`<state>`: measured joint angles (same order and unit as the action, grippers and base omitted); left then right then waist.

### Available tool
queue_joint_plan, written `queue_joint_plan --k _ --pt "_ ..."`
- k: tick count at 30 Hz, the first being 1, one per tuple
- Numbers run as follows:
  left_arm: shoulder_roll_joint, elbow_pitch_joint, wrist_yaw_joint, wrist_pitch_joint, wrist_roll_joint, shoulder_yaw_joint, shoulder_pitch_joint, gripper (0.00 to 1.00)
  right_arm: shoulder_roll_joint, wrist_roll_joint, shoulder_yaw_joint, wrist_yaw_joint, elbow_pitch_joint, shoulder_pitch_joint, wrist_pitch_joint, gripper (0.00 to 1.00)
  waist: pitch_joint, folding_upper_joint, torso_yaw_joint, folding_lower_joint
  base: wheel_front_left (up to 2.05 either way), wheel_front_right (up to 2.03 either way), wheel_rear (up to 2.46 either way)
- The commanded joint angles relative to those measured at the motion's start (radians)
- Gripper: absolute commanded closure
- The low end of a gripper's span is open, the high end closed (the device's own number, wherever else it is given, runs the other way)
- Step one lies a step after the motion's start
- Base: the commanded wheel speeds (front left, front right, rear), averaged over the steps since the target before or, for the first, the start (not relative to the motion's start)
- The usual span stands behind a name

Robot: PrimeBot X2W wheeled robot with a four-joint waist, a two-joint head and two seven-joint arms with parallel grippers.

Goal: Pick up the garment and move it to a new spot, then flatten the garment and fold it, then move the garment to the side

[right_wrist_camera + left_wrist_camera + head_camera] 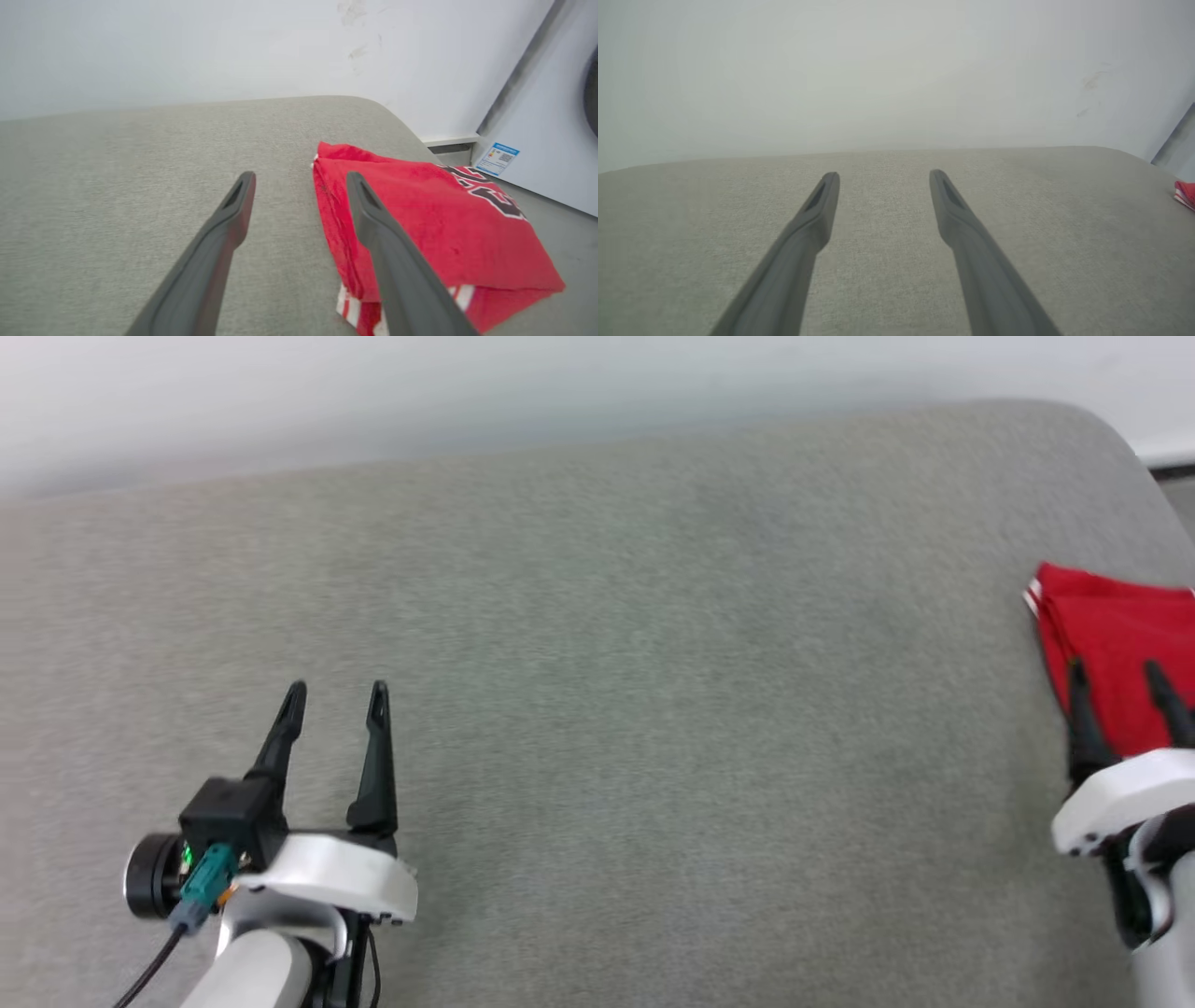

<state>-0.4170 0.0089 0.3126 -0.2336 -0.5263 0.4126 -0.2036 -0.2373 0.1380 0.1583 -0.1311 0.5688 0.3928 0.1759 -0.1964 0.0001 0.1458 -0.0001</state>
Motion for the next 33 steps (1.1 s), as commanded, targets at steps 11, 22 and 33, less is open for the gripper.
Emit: queue_joint_plan --k 11,22,33 --pt "-0.031 0.013 -0.002 -0.022 -0.033 -0.050 0.124 0.00 0.100 0.022 -0.104 0.001 -0.380 -0.231 -0.104 0.00 0.132 -0.0001 -0.126 0.0001 0.00 0.00 0.00" --pt "-0.052 0.000 0.016 -0.026 -0.040 -0.054 0.255 0.00 0.143 -0.015 -0.139 0.001 -0.615 -0.437 -0.210 0.00 0.220 -0.0001 -0.087 0.0001 0.00 0.00 0.00" --pt "-0.052 -0.003 0.028 -0.021 -0.034 -0.042 0.280 0.00 0.152 -0.018 -0.132 0.001 -0.681 -0.493 -0.240 0.00 0.242 -0.0001 -0.079 0.0001 0.00 0.00 0.00"
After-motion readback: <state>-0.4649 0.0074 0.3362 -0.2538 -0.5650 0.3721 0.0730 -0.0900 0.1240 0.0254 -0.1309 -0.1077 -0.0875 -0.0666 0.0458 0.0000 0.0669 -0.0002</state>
